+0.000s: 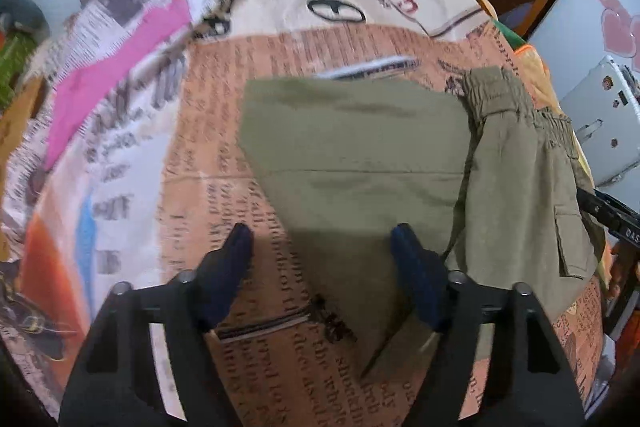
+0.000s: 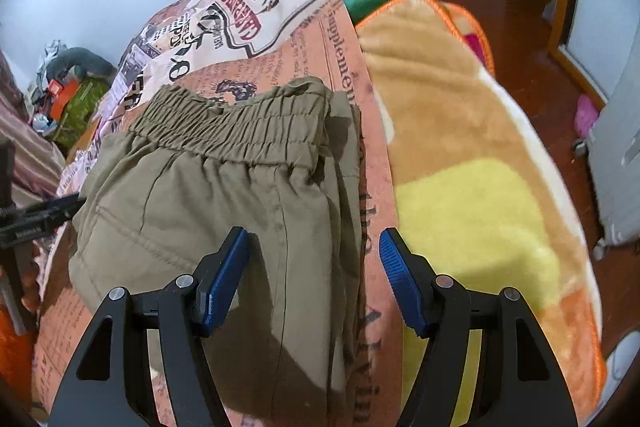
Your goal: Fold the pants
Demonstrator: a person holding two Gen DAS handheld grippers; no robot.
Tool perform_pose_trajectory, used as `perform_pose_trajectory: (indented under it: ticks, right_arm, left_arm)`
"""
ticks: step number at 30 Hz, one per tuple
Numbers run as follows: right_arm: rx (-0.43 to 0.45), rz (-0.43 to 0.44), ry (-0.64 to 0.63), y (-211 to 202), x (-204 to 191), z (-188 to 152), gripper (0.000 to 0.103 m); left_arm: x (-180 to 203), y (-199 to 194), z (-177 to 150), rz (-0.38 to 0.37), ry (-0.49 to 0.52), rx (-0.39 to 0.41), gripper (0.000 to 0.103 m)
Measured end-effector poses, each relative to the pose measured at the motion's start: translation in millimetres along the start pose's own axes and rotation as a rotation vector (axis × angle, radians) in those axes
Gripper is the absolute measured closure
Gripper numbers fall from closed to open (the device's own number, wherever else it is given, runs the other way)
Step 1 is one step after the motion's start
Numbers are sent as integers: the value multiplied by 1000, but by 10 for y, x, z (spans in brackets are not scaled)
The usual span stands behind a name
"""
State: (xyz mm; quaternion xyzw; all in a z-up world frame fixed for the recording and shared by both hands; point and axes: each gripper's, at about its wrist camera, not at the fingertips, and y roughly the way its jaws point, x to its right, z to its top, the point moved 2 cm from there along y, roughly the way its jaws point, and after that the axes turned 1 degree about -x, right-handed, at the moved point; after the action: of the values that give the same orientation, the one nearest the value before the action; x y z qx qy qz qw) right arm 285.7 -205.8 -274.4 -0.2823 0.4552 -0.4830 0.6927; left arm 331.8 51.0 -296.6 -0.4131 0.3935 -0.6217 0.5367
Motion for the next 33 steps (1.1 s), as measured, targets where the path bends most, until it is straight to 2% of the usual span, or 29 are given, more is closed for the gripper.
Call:
perform_pose_trajectory:
  ticks: [3, 8, 10, 14, 18, 23, 25, 33]
  right_arm:
    - [-12, 47, 33, 56, 74, 56, 39]
    - [-25, 74, 23, 133, 88, 132, 40]
    - [-24, 85, 13, 150, 80, 159, 47]
    - [-23, 83, -1, 157, 73, 183, 57]
    - [-12, 57, -23, 150, 35, 216, 69]
    - [24, 7, -92, 47, -80, 248, 86]
    - [41, 1, -104, -13, -111, 276, 90]
    - [103, 0, -150, -263, -292, 375, 94]
  left_arm:
    - [41, 19, 30, -7, 18, 14, 38]
    - [82, 87, 111, -44, 20, 12, 46]
    - [74, 105, 142, -51, 15, 18, 51]
    - [53, 137, 197, -83, -7, 17, 71]
    - [61, 110, 208, -67, -8, 36, 89]
    - [94, -5, 196, -46, 4, 72, 96]
    - [107, -83, 200, -38, 11, 93, 97]
    - [169, -491, 209, -31, 41, 166, 100]
